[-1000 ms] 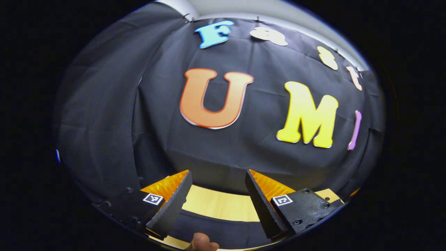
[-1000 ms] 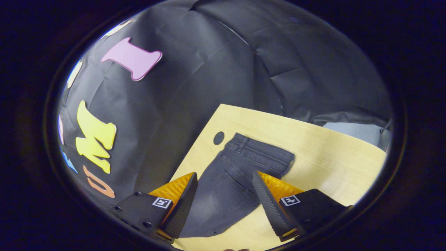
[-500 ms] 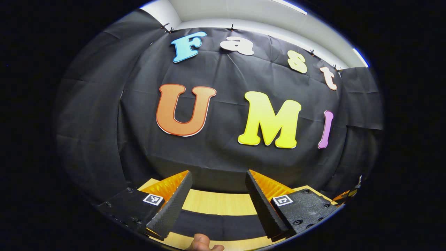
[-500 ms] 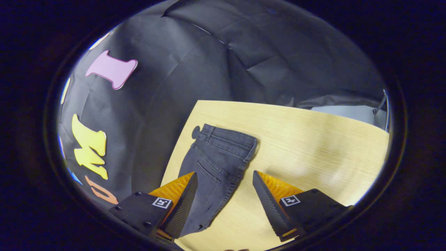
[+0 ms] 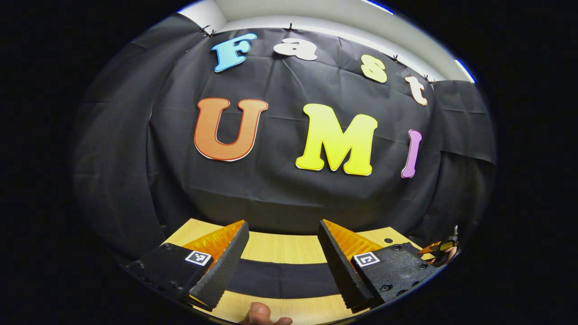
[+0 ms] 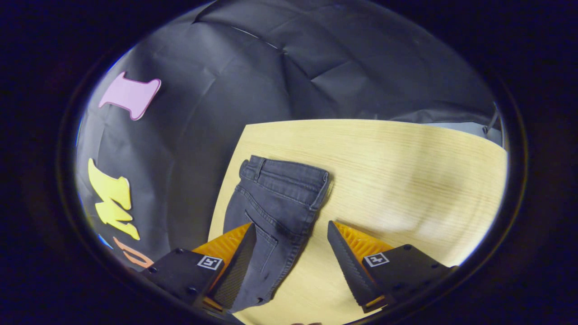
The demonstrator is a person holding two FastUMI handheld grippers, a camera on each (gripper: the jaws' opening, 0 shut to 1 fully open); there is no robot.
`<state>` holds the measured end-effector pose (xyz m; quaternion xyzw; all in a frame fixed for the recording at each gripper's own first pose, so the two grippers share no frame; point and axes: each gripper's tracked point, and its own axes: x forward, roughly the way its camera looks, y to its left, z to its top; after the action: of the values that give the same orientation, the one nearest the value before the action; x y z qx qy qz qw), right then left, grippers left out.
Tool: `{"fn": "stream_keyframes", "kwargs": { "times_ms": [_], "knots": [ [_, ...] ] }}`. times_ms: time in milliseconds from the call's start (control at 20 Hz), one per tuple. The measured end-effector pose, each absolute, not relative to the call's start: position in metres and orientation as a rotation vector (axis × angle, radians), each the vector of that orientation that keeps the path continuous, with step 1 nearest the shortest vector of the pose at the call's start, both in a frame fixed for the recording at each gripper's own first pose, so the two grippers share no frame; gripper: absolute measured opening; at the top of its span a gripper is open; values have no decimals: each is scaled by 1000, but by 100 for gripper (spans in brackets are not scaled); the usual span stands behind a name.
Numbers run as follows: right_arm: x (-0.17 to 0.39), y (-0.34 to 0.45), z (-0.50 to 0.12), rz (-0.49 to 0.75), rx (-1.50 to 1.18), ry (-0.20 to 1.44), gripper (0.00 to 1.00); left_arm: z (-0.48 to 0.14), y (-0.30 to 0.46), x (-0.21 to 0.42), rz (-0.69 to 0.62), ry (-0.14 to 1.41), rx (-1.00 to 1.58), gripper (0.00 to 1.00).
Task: Grasp the waist and the cuffs of the jeans and fold them to make the two legs overlap; first hold the waist and fold one-third of the jeans toward the cuffs, then hold the cuffs and fold the remaining one-third in the same direction to finish folding.
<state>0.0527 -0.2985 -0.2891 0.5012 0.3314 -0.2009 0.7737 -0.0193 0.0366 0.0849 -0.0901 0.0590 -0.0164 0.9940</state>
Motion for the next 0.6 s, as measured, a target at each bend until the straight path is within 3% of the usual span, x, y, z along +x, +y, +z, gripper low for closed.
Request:
{"fn": "stream_keyframes", "kwargs": {
  "times_ms": [450,600],
  "knots": [
    [74,-290,-293,-400,1127,699,97,86,43,-19,-23,134,-152,98],
    [77,-293,-298,-416,1140,695,92,86,51,-20,-10,136,-156,98]
  ]
}}
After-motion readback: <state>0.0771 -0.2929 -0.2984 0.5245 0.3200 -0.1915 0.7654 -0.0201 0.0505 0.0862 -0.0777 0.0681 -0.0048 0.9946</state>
